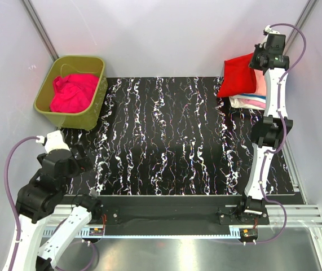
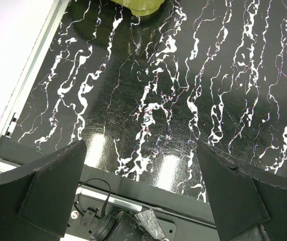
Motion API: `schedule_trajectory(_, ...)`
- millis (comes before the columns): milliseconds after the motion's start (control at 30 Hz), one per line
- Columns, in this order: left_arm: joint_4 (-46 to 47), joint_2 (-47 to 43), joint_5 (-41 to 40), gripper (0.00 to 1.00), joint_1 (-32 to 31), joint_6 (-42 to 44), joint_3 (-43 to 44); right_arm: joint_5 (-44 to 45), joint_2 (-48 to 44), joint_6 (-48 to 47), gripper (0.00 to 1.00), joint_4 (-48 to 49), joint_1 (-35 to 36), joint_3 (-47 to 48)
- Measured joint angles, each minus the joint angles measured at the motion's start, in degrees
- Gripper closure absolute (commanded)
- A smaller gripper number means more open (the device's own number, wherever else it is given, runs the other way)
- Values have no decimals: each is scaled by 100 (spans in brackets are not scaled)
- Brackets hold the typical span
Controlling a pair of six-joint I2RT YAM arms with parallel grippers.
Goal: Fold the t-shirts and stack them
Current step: Neatly place the folded tshirt to the corner
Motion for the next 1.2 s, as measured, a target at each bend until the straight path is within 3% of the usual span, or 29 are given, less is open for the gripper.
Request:
schedule_trajectory(733,13,2,28,1,0,22,-15,-1128,-621,750,100,452,-168,85)
schedule_trajectory(1200,13,2,37,1,0,24,-15,-1786,-745,807,100,584,-752,-96)
